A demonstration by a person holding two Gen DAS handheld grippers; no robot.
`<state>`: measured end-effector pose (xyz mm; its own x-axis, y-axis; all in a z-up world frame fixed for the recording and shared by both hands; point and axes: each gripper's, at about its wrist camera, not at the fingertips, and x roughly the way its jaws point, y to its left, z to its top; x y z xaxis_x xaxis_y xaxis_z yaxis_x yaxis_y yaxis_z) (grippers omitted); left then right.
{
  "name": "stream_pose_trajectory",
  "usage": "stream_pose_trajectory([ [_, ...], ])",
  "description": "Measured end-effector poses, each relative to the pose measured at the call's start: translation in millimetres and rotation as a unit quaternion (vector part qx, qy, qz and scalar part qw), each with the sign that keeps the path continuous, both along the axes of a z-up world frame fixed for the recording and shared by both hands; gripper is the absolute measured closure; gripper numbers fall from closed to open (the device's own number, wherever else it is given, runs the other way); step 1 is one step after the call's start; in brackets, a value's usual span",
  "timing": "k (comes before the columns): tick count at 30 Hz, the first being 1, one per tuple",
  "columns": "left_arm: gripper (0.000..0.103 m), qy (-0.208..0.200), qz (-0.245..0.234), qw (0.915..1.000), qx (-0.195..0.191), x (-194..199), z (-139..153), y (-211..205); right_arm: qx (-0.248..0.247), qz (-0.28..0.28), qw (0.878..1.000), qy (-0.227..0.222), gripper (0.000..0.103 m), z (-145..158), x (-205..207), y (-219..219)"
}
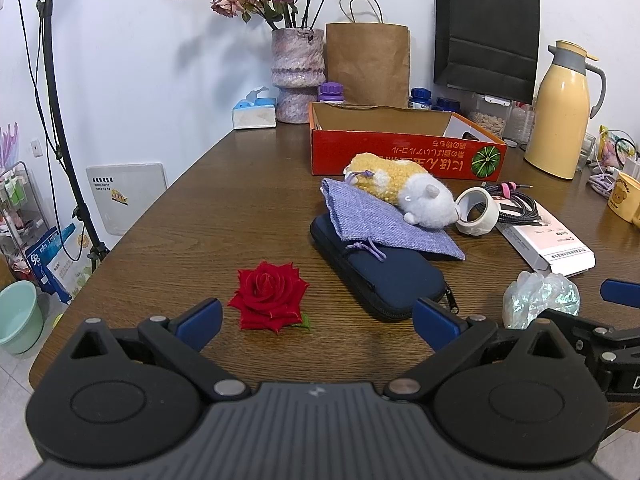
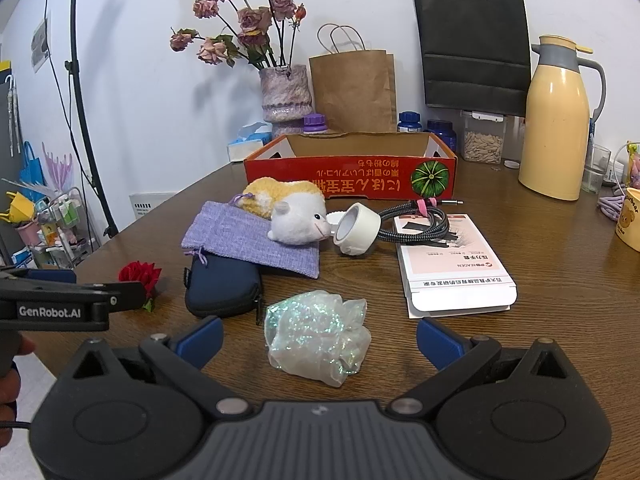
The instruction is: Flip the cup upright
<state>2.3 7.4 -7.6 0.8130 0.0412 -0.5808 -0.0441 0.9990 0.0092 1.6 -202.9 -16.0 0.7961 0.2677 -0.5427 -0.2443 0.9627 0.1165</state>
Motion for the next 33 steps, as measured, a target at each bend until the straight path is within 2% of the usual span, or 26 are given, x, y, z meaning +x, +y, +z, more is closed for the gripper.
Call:
stream_pose_trajectory([
  [16, 0.0, 0.009, 0.009, 0.9998, -0.015, 12, -8, 11, -0.024, 0.002, 1.0, 0.006, 0.0, -9, 13, 8],
  [25, 0.0, 0.015, 0.011, 0.9997, -0.015, 22, -15, 17, -0.042, 0.01, 0.999, 0.014, 0.007, -23, 32, 15],
  [28, 0.0, 0.015, 0.011, 0.9997, -0.013, 23, -17, 20, -0.043, 0.013, 0.999, 0.016, 0.018, -27, 36, 16],
  [29, 0.0, 0.016, 0.011, 0.9997, -0.013, 23, -18, 22, -0.041, 0.017, 0.999, 0.018, 0.026, -29, 38, 16],
  [30, 0.0, 0.016, 0.012, 0.9997, -0.011, 23, -19, 24, -0.04, 0.021, 0.999, 0.02, 0.039, -30, 39, 17],
  [33, 0.0, 0.018, 0.019, 0.9996, -0.011, 25, -21, 30, -0.03, 0.034, 0.999, 0.023, 0.051, -32, 42, 17],
])
